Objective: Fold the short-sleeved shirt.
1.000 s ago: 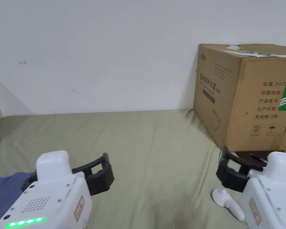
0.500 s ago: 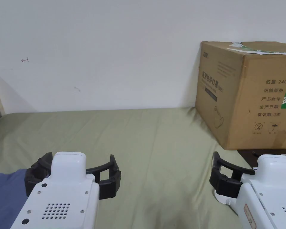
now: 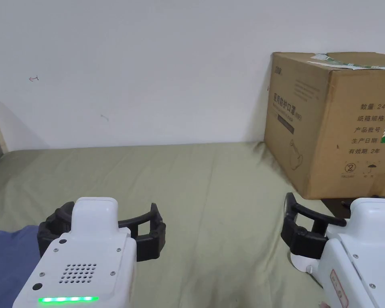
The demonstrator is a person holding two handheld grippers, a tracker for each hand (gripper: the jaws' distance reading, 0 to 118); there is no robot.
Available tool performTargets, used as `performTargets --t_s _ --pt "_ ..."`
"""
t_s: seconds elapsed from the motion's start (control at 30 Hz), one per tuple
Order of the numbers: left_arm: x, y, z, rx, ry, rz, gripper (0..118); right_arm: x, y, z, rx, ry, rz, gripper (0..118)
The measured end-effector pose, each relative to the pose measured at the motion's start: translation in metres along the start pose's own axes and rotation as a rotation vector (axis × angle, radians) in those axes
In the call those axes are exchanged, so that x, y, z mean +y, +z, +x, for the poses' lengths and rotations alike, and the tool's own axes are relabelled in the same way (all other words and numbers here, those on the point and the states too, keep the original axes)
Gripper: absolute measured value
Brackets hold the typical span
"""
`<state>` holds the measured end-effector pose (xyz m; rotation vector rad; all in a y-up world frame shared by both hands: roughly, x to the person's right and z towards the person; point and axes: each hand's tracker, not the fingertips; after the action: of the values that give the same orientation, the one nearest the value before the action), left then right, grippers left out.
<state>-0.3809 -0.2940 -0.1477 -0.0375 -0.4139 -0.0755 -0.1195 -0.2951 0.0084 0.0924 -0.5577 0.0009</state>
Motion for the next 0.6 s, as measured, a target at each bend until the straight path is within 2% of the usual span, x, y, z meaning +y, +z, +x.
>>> performTargets --t_s 0.17,0.2,0.23,0.27,0.3,0.33,0.37,0.4,0.43,0.5,0.6 --pt "0.001 0.000 -0.001 0.003 -0.003 0.006 118 0.000 -0.003 0.001 0.009 -0.005 -0.015 118" --pt "0.001 0.001 -0.001 0.001 -0.002 0.005 118 0.000 -0.003 0.002 0.016 -0.004 -0.019 114" --pt "0.001 0.002 -0.002 -0.003 0.000 0.003 116 0.000 -0.003 0.002 0.018 -0.002 -0.019 107" --pt "0.001 0.004 -0.001 -0.005 0.001 0.003 111 -0.001 -0.002 0.000 0.015 0.004 -0.014 91" --pt "0.000 0.005 -0.001 -0.009 -0.001 0.007 88 -0.001 -0.002 -0.001 0.004 0.020 -0.012 46" --pt "0.000 0.007 0.000 -0.011 -0.010 0.018 50 -0.001 -0.002 -0.003 -0.009 0.048 -0.020 9" --pt "0.000 0.009 0.001 -0.009 -0.023 0.027 6 -0.001 -0.004 -0.003 -0.013 0.064 -0.032 0" --pt "0.000 0.008 0.003 0.010 -0.046 0.026 0 -0.003 -0.006 -0.004 -0.005 0.068 -0.038 0" --pt "0.001 0.009 0.005 0.024 -0.046 0.039 0 -0.005 -0.006 -0.001 -0.010 0.057 -0.036 0" --pt "0.003 0.012 0.003 -0.019 -0.013 0.037 0 -0.008 -0.008 0.004 0.040 0.029 -0.065 0" --pt "0.003 0.010 0.004 -0.023 -0.011 0.035 0 -0.010 -0.006 0.004 0.013 0.048 -0.067 0"
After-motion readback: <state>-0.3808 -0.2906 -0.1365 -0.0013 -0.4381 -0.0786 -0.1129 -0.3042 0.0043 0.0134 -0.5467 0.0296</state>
